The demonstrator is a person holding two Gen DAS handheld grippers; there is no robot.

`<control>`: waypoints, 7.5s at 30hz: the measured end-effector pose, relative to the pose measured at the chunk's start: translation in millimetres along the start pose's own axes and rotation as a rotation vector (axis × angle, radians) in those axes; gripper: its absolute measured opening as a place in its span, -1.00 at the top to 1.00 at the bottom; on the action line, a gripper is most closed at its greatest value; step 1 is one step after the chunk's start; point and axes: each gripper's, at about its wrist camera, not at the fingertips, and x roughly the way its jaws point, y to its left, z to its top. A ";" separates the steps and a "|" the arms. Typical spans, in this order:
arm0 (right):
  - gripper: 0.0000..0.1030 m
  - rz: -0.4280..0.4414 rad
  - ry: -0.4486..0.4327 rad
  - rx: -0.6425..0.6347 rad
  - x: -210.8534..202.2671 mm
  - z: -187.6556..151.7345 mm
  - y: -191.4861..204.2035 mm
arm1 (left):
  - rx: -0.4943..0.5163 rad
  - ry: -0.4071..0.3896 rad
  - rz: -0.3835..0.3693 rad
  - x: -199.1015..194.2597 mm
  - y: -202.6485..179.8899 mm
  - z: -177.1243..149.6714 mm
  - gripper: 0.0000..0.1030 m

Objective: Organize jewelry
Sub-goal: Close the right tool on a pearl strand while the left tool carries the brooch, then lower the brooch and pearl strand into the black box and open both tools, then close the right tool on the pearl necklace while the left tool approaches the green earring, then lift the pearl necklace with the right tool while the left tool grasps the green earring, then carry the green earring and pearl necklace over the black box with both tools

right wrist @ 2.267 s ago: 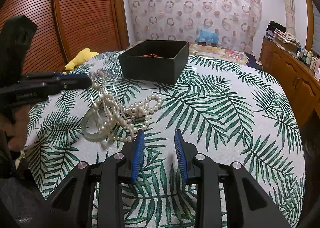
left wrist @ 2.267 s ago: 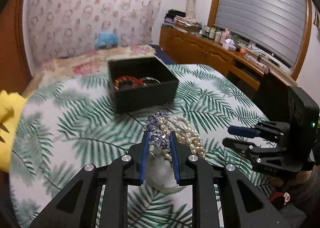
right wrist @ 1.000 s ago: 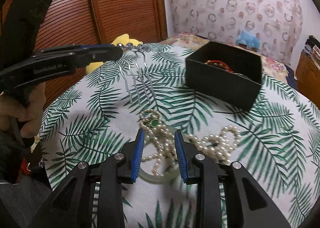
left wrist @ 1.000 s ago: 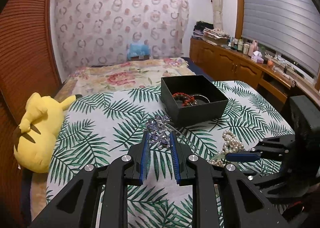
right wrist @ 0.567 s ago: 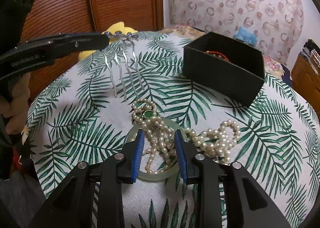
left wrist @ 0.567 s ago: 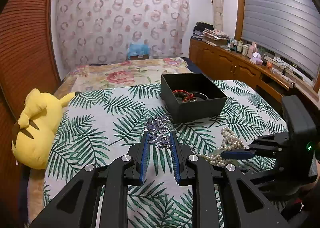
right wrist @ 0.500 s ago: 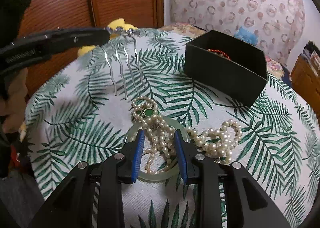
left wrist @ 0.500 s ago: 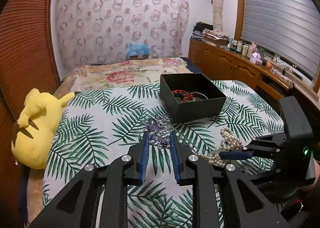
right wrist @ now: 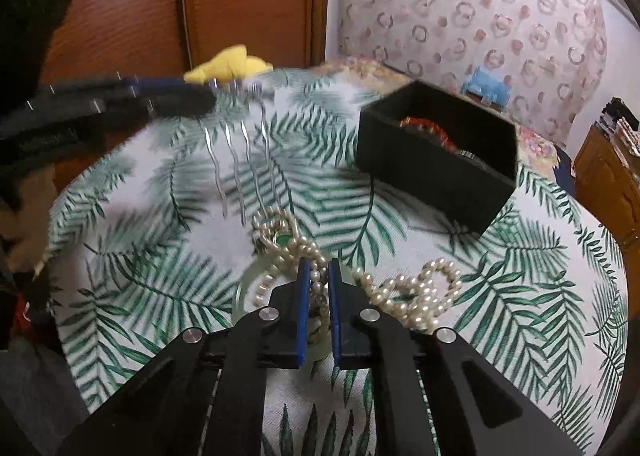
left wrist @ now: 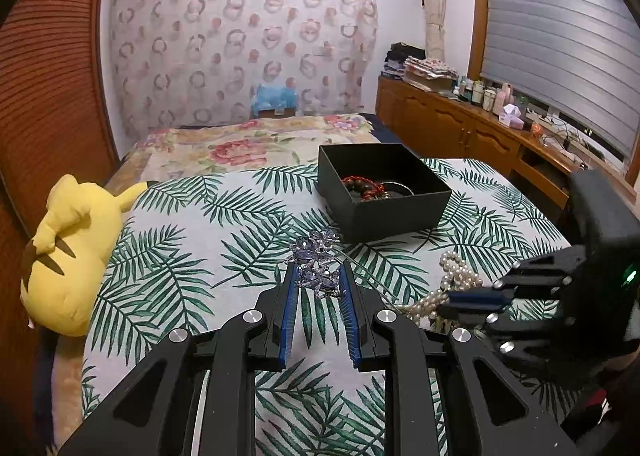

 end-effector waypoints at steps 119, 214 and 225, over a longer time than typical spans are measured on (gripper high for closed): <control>0.08 -0.063 -0.043 0.194 -37.0 -56.6 -60.0 | 0.066 0.152 -0.059 38.2 -39.5 -35.2 -0.74; 0.84 -0.172 -0.136 0.116 -71.6 -3.8 -93.1 | 0.160 0.241 -0.149 84.4 -43.2 -16.1 0.88; 0.84 -0.186 -0.210 0.100 -101.7 20.2 -96.3 | 0.110 0.075 -0.132 41.4 -35.3 24.1 0.88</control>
